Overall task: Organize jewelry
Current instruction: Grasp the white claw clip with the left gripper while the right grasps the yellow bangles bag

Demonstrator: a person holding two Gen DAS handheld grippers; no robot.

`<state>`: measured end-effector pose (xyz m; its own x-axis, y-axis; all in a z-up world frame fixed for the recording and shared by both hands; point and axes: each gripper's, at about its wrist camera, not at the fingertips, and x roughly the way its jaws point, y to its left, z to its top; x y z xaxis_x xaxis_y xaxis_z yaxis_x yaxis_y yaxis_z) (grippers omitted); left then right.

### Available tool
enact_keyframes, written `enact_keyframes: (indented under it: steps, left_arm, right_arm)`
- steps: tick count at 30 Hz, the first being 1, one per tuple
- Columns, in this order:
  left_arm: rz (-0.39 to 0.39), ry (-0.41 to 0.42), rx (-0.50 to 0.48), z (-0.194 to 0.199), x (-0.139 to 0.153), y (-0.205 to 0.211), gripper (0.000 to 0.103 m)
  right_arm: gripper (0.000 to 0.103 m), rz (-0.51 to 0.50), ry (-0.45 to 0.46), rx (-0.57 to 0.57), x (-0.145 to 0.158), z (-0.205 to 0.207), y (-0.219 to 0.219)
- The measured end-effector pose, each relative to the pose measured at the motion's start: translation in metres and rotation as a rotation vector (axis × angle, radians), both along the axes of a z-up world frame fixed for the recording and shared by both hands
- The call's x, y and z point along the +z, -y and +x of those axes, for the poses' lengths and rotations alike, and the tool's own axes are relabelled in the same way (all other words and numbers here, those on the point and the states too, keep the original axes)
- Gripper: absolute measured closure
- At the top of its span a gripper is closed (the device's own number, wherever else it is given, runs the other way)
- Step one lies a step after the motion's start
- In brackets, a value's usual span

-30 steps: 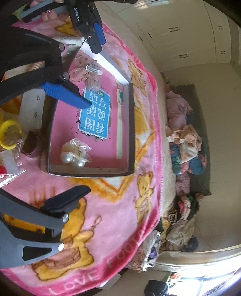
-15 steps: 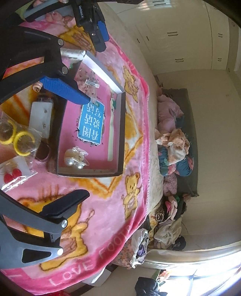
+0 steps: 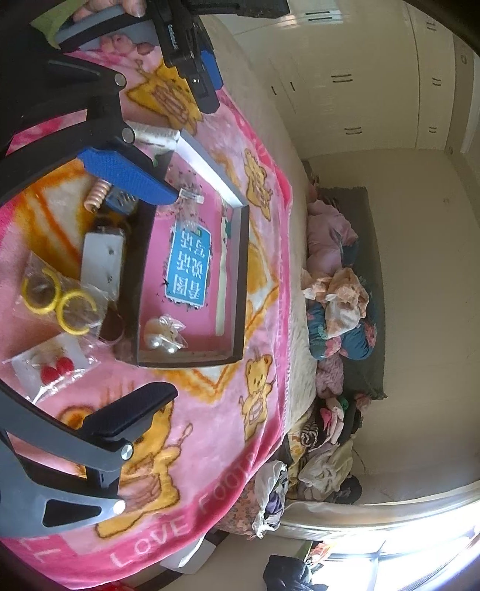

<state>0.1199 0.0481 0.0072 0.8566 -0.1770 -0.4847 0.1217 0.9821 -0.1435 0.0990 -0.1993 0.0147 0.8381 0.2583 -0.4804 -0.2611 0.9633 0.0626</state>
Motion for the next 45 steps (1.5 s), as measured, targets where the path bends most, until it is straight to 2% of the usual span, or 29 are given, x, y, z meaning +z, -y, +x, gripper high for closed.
enact_keyframes:
  steps: [10,20,32,39,41,45]
  left_arm:
    - [0.027,0.004,-0.004,-0.019,-0.011,-0.002,0.013]
    - [0.057,-0.004,-0.031,-0.034,-0.028,0.005,0.012]
    - [0.071,-0.052,-0.051,-0.026,-0.049,0.01,0.012]
    - [0.027,-0.1,-0.033,-0.013,-0.063,0.0,0.012]
    - [0.016,-0.11,-0.036,-0.009,-0.066,-0.002,0.014]
    - [-0.009,-0.132,-0.046,-0.003,-0.071,-0.002,0.03]
  right_arm:
    - [0.009,-0.015,0.018,0.024,-0.008,-0.021,-0.014]
    - [0.009,-0.024,-0.004,0.047,-0.026,-0.031,-0.026]
    - [0.009,-0.029,-0.058,0.031,-0.051,-0.034,-0.025]
    - [0.009,-0.011,-0.104,-0.006,-0.067,-0.032,-0.015]
    - [0.009,-0.003,-0.118,-0.024,-0.07,-0.031,-0.011]
    - [0.009,0.02,-0.15,-0.054,-0.077,-0.024,-0.003]
